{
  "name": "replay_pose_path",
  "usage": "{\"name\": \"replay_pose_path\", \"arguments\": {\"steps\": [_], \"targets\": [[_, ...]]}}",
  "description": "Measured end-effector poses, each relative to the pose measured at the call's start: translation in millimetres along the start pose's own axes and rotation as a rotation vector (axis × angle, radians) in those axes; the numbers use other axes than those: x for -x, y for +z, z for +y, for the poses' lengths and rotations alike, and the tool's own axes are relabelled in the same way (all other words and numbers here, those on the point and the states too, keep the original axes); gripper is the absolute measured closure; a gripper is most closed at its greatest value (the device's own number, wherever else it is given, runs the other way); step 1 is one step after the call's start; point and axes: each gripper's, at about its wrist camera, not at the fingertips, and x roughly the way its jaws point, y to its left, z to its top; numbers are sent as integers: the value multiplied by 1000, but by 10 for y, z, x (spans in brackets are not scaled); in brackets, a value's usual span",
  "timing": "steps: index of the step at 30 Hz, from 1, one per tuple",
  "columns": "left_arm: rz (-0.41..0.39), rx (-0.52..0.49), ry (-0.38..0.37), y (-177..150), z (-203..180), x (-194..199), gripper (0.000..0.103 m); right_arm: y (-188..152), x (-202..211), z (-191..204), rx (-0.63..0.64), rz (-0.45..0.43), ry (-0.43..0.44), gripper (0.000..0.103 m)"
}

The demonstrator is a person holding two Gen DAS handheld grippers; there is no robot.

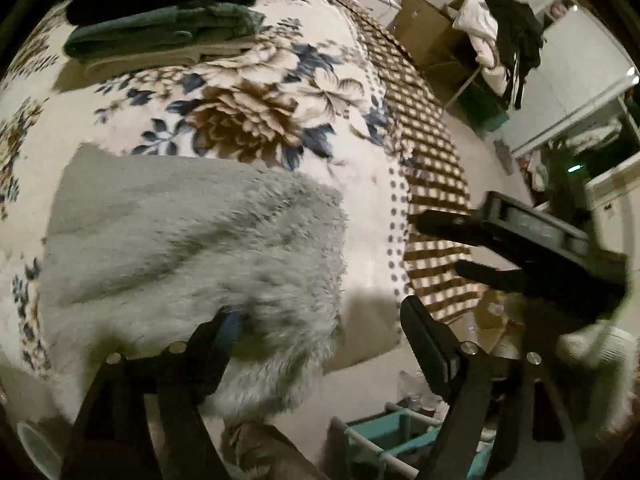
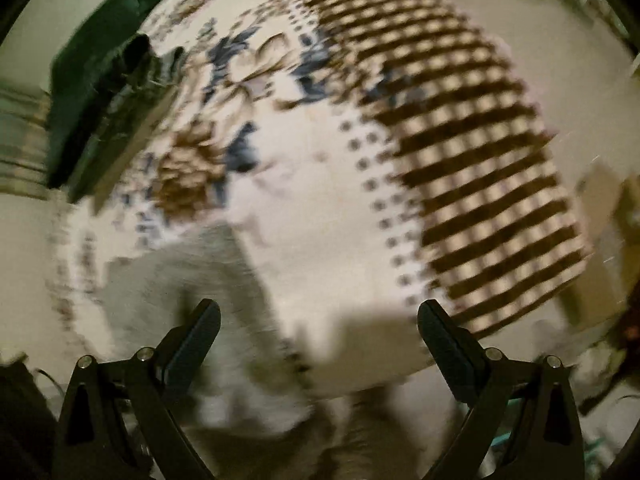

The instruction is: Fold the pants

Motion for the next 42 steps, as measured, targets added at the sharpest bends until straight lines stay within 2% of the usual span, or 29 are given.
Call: {"name": "replay_pose_path", "arguments": {"steps": [2, 6, 8, 10, 11, 12, 13, 14, 15, 18, 19, 20, 21, 23, 24, 26, 28, 29, 30, 31, 32, 36, 38, 40, 41, 42], "targets": [[-22, 42, 20, 32, 183, 172, 25, 3, -97, 107, 2, 28, 94, 3], [-67, 178, 87, 180, 851, 484, 25, 33, -461, 437, 28, 118, 229, 2], [-78, 237, 133, 302, 1230, 534, 25, 31, -749, 551, 21, 198, 260, 2], [-76, 275, 154, 421, 1521, 508, 25, -3, -1013, 594, -11, 270, 246, 3], [-78, 287, 166, 479, 1641, 477, 25, -29, -1073, 585, -36, 278, 251, 27], [-74, 294, 172, 524, 1724, 441, 25, -44, -1048, 582, -40, 251, 220, 70], [-63, 301, 163, 567, 1796, 399, 25, -43, -983, 592, -27, 218, 182, 70], [-53, 308, 149, 627, 1864, 330, 25, -36, -856, 603, -5, 166, 160, 76], [-50, 305, 136, 664, 1893, 268, 25, -24, -711, 604, 4, 111, 154, 77], [-11, 294, 112, 771, 1937, 47, 25, 48, -434, 535, 22, 5, 96, 77], [0, 292, 96, 794, 1942, -26, 25, 84, -486, 464, 12, 18, 66, 77], [15, 293, 86, 813, 1942, -110, 25, 115, -575, 397, -1, 60, 58, 71], [30, 297, 78, 830, 1947, -210, 25, 138, -704, 321, -31, 139, 51, 63], [49, 303, 61, 848, 1957, -307, 25, 104, -711, 249, -64, 180, 41, 52], [56, 304, 65, 852, 1959, -358, 25, 68, -652, 258, -62, 167, 70, 44], [65, 299, 64, 858, 1965, -422, 25, -81, -559, 242, -70, 172, 105, 38], [70, 300, 61, 870, 1980, -472, 25, -298, -622, 143, -127, 231, 147, 38], [71, 301, 58, 877, 1992, -480, 25, -419, -710, 105, -156, 271, 187, 38], [71, 305, 61, 888, 2006, -485, 25, -527, -773, 72, -167, 291, 200, 44], [70, 308, 58, 900, 2023, -486, 25, -619, -835, 48, -165, 297, 206, 54], [72, 311, 54, 911, 2038, -496, 25, -724, -891, 13, -161, 303, 198, 77], [82, 311, 38, 938, 2061, -523, 25, -1005, -1056, -321, -239, 352, 117, 78], [83, 295, 41, 945, 2026, -515, 25, -1037, -1064, -368, -257, 385, 114, 78], [78, 271, 52, 951, 1975, -495, 25, -943, -944, -286, -239, 379, 122, 60], [75, 261, 57, 949, 1952, -483, 25, -873, -869, -225, -216, 360, 118, 46], [74, 255, 62, 947, 1938, -485, 25, -785, -749, -129, -179, 317, 127, 42]]}}
